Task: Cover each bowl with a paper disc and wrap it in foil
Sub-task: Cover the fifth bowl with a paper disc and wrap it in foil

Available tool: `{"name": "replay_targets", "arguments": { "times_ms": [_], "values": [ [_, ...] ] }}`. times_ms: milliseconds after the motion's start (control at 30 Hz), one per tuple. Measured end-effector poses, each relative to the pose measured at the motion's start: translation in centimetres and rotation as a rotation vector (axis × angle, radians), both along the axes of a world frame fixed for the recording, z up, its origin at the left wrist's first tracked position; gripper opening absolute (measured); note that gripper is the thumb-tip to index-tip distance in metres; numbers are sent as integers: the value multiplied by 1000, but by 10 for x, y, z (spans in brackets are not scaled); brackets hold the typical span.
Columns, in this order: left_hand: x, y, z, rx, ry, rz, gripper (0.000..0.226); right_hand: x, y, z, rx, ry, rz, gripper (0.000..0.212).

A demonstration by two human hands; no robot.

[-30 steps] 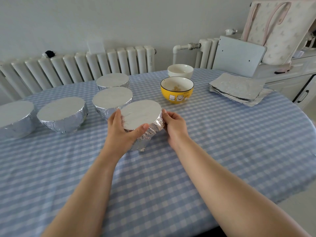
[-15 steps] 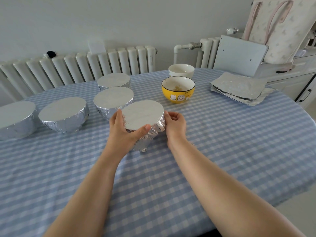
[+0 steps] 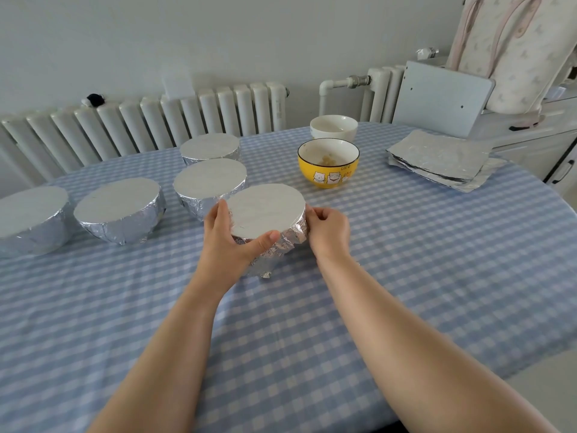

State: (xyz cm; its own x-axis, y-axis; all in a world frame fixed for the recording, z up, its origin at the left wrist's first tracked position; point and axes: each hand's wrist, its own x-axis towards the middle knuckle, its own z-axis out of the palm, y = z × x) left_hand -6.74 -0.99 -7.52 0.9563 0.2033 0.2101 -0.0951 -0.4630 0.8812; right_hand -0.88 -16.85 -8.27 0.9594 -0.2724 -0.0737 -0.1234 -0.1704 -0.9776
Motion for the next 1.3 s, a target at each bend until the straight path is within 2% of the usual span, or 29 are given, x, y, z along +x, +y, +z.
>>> {"name": "replay_targets", "arguments": {
  "times_ms": [67,233,333,467,567,633,867,967,1100,1300],
  "values": [
    [0,1,0,-3,2,-4,118,-4,-4,1,-8,-28,26,30],
    [0,3,1,-12,15,13,117,-20,-4,15,-187,-82,101,58],
    [0,3,1,19,14,18,118,-29,-1,22,-230,-86,179,61],
    [-1,0,3,46,4,18,106,-29,1,25,-236,-84,253,61],
    [-1,-2,3,77,-2,27,111,-23,0,25,-201,-43,270,59],
    [-1,-3,1,111,-22,23,105,-20,-2,24,-147,13,267,52],
    [-1,-6,-1,160,-37,10,111,-12,-6,16,156,160,273,35],
    [-3,-8,-1,180,-29,18,120,-12,-3,14,170,167,239,33],
    [-4,-8,0,195,-26,26,120,-11,-2,14,160,175,250,38],
    [-5,-2,3,95,-33,88,118,-10,-1,10,188,228,280,43]
  ]
}}
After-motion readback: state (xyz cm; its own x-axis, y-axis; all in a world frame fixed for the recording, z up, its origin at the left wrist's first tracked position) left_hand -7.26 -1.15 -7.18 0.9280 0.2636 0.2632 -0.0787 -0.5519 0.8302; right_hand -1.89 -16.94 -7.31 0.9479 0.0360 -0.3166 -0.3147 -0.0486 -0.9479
